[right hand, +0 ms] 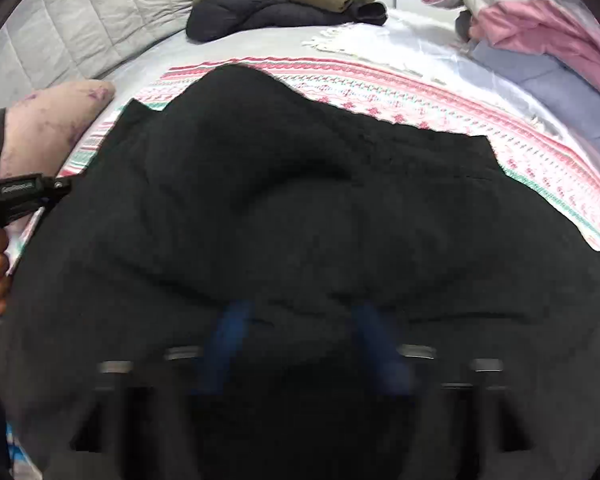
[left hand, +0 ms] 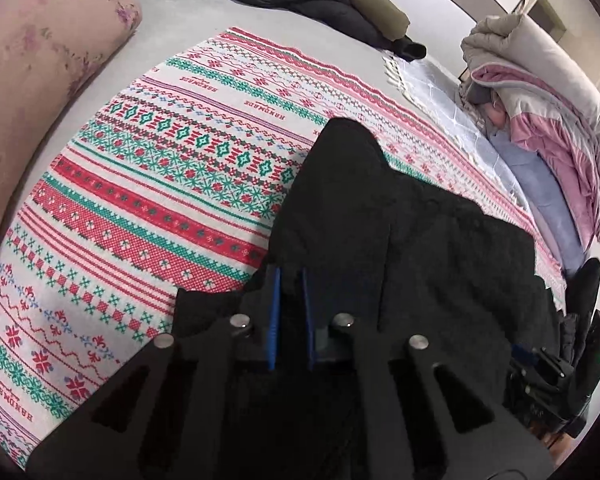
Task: Fold large clothes
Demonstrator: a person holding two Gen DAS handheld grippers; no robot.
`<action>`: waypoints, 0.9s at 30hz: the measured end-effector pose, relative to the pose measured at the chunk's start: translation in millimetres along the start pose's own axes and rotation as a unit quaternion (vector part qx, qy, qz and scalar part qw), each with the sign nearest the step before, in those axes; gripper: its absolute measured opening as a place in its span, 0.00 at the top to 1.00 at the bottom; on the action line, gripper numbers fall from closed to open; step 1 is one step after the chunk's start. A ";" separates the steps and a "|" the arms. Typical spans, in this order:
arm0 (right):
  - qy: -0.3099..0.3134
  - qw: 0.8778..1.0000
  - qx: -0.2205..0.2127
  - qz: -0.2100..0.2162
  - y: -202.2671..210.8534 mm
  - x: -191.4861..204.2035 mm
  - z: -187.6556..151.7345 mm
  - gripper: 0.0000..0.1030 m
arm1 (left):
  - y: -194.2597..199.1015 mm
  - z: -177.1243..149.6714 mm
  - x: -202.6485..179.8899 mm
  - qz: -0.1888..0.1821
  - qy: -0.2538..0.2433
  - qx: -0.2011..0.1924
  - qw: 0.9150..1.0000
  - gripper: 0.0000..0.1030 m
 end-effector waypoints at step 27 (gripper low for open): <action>-0.108 0.985 -0.093 -0.097 80.1 -169.5 -15.7 0.09 | 20.5 28.4 -5.8 -0.041 -0.050 -0.001 0.998 0.34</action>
Point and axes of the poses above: each gripper's, at about its wrist camera, not at the fingertips, and y roughly against the way its jaws point, x to its left, z to its top, the point moved 2 cm from there along -y, roughly the way its jaws point
